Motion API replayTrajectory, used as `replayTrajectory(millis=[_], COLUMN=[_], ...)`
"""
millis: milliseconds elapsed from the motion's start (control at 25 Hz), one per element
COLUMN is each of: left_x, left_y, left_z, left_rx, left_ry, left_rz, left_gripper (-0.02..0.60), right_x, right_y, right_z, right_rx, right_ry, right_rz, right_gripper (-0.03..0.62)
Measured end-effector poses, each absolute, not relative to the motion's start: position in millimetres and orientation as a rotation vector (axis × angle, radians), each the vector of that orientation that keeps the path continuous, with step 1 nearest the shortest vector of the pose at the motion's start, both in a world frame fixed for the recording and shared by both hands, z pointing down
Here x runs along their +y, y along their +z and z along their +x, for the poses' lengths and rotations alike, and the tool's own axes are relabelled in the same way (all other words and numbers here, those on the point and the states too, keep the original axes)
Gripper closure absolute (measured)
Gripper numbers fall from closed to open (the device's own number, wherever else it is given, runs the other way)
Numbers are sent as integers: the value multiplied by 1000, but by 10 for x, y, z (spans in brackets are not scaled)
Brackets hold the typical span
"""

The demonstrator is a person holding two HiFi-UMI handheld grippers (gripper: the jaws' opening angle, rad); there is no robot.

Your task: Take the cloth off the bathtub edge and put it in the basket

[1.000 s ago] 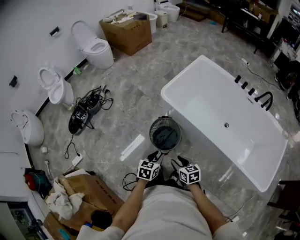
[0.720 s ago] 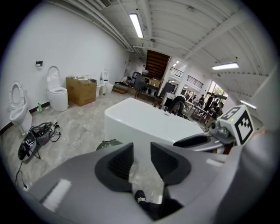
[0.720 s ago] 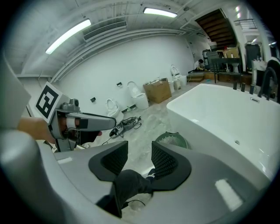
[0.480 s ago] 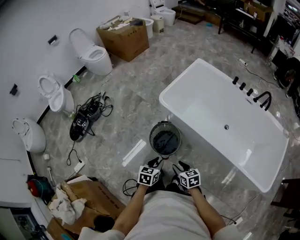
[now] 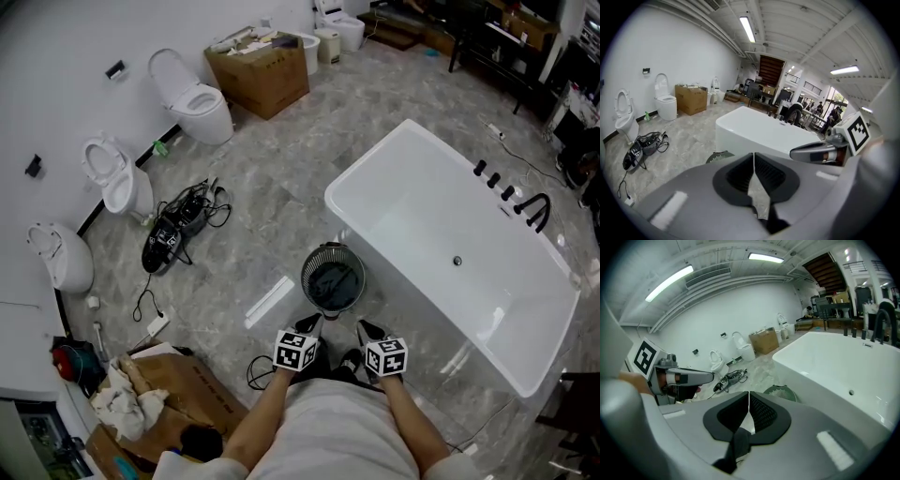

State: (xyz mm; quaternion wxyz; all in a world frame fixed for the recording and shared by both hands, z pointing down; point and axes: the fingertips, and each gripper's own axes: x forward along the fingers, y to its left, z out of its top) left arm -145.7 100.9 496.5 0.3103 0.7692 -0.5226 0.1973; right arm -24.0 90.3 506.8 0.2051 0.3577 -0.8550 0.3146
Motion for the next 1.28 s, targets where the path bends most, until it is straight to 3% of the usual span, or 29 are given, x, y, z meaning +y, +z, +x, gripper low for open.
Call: replayTrajectory(millis=[1280], left_x=[1024], left_y=[4881], left_z=[-1277], left_rx=[-1368], left_ry=[462], left_rz=[2042], left_gripper=[523], right_x=[903], right_y=[5045], right_z=[-143], right_rx=[-2423], right_ry=[833], right_rz=[950], right_gripper=[594])
